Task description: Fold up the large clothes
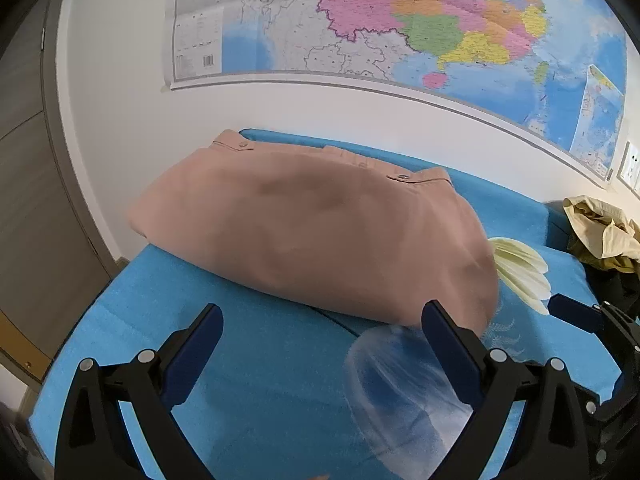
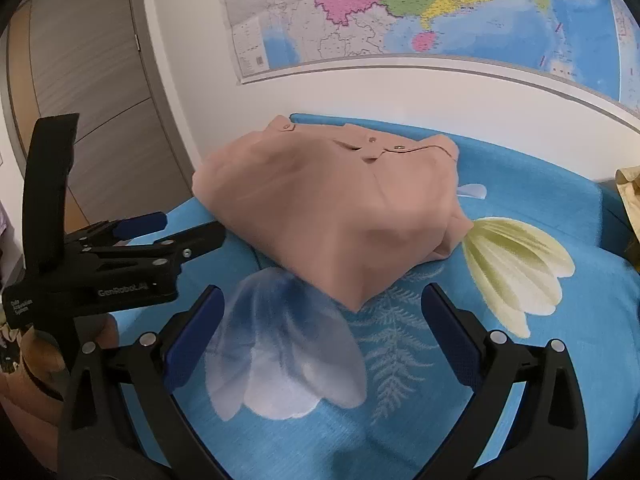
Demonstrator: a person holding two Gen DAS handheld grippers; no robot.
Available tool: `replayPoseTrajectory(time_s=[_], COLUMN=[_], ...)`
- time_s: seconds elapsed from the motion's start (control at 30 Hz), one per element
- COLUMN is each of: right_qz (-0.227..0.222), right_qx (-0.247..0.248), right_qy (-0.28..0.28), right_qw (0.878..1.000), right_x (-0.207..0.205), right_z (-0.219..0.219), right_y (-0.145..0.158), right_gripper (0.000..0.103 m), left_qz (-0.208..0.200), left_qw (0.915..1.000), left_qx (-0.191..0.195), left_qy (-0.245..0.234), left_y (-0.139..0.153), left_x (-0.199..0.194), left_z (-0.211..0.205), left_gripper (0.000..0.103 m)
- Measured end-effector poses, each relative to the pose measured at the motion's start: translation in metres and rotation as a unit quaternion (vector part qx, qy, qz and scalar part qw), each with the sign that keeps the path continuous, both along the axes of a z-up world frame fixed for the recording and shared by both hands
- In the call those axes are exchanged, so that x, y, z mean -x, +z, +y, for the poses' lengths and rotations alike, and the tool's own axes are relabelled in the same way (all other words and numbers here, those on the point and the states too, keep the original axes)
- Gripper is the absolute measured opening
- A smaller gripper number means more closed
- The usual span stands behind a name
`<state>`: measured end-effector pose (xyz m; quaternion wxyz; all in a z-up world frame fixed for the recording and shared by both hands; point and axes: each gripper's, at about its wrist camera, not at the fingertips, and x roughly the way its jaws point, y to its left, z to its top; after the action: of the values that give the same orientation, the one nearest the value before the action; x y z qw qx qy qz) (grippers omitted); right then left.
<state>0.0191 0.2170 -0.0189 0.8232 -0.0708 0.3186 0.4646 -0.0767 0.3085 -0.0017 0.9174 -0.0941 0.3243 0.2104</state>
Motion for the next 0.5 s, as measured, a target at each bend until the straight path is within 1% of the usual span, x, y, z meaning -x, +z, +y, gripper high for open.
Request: replayPoseTrajectory(time_s=[0.13,0.27,0.4,0.5], right_qz=[-0.009,-0.006,-0.006,-0.014], right_qx=[0.0,-0.006,-0.015,-0.014], right_qy=[0.002,0.001,0.0,-0.004], right_qw=[1.0,1.0,1.0,1.0], right_x=[0.006,0.008,0.008,0.009], right_z=[-0.002,-0.004,-0.007,-0.008], right_y=[0.001,0.0,0.0,0.0], right_gripper=[0.097,0.097,0.097,0.097], left_qz=[-0.002,-0.006,-0.01,-0.012], left_qw=[0.9999,0.9997,0.9998,0.9997], left_qx=[-0.014,-0.023,-0.016,-0.016], left_qy=[0.0,0.005,0.007,0.009], left_y=[0.002,0.004,0.006,0.007], left_x=[0.004,0.008,0.011,0.013], left_z=[-0.007,-0.012,-0.011,-0.011], left_gripper=[0.096,0.096,0.096,0.096])
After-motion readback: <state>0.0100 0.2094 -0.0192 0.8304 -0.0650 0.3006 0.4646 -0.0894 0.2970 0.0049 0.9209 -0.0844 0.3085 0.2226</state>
